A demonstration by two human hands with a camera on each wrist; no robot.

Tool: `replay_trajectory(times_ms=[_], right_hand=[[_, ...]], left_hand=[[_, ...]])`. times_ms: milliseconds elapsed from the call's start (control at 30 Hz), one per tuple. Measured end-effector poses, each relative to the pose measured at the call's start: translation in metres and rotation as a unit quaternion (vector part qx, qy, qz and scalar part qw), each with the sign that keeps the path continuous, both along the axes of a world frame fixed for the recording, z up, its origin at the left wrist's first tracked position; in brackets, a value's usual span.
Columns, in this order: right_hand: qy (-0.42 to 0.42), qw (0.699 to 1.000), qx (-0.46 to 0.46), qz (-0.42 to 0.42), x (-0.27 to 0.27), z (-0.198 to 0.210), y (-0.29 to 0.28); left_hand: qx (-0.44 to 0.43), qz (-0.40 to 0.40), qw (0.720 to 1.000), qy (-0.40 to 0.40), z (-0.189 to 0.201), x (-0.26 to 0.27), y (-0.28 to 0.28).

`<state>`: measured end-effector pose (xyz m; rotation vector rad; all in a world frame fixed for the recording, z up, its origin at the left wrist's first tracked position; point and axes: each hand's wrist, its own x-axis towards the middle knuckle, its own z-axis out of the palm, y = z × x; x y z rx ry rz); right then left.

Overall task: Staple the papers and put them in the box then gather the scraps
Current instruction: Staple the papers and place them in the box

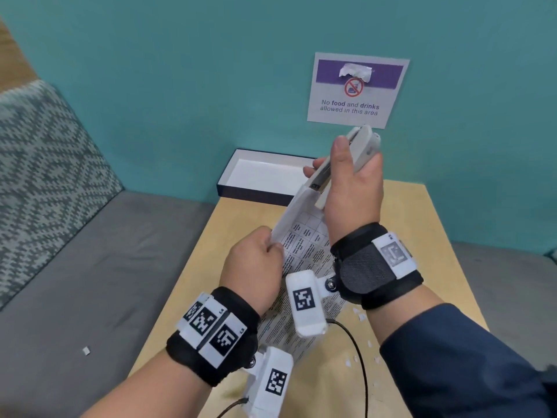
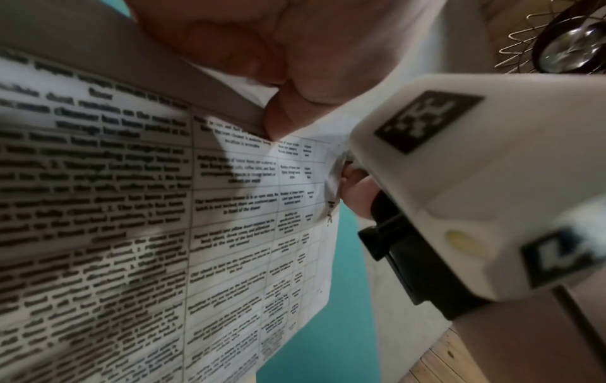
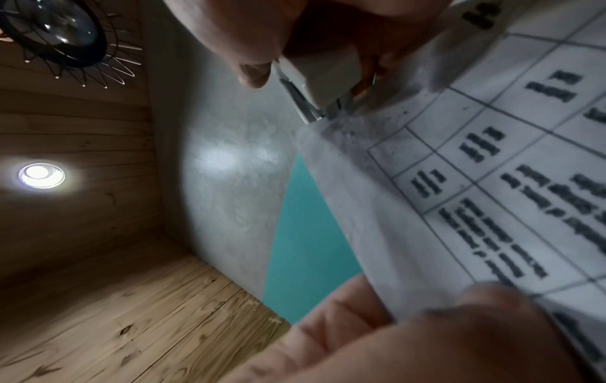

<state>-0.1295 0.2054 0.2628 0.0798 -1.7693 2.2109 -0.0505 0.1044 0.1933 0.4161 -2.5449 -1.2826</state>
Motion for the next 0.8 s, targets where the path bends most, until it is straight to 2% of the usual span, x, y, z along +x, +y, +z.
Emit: replay_trajectory(times_ms=[400, 800], right_hand=[[-0.001, 0.998, 0.057, -0.041, 0.002, 0.005, -0.007], [0.013, 1.0, 0.018, -0.013, -0.004, 0.01, -0.001]], left_hand=[[-0.032, -0.013, 0.999, 0.016, 0.002, 0.008, 0.003], [-0.018, -0.054, 0.997, 0.052, 0.007, 0.014, 0.004]])
